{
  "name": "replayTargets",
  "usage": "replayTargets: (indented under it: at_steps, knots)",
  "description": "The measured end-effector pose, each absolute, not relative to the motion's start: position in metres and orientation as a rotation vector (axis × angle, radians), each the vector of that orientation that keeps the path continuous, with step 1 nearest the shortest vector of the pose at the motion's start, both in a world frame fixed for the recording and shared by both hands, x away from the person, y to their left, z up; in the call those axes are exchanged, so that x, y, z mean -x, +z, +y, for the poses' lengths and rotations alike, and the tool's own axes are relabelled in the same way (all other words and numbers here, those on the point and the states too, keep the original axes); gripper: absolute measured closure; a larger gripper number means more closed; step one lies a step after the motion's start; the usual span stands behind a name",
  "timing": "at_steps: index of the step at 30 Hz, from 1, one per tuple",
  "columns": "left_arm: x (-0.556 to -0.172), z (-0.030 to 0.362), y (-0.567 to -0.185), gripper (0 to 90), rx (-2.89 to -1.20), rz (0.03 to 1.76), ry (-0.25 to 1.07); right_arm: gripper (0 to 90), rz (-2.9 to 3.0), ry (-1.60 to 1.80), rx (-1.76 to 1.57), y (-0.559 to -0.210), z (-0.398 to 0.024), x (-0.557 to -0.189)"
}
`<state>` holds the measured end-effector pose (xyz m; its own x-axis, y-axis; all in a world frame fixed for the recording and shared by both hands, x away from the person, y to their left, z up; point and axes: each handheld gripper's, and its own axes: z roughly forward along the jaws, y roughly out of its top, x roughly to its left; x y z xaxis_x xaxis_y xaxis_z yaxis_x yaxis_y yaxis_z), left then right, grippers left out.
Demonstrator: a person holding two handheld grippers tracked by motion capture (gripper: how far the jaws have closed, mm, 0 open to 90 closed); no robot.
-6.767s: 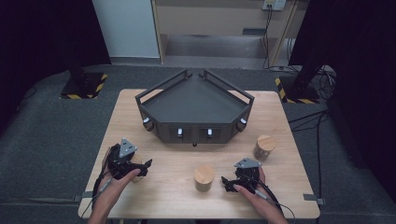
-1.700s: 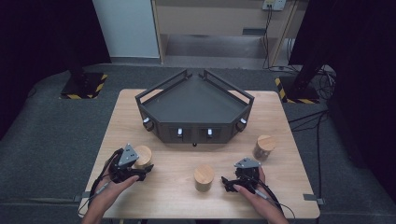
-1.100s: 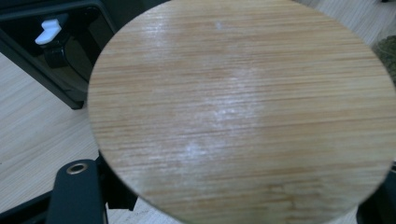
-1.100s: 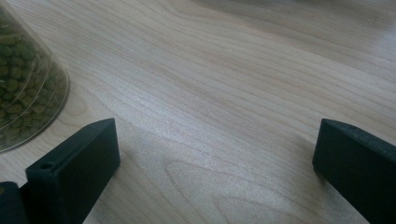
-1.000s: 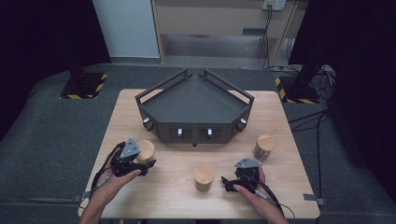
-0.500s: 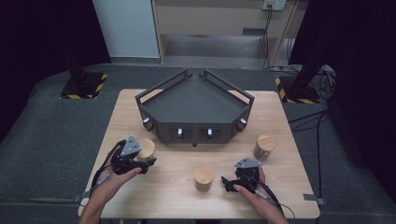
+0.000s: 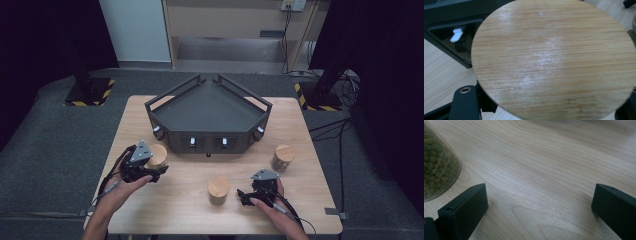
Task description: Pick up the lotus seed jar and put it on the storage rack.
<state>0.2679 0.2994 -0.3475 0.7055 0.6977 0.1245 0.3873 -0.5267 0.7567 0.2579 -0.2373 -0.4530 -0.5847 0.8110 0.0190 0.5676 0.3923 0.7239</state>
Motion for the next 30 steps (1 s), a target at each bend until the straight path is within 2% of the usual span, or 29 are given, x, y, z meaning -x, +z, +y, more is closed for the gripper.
replayTargets:
  at_steps: [30]
  knots:
    - [-0.301,0.291,-0.311,24.4,-2.213,0.748,0.529,0.7,2.318,1.006,-1.199,-0.453,-0.237,-0.258]
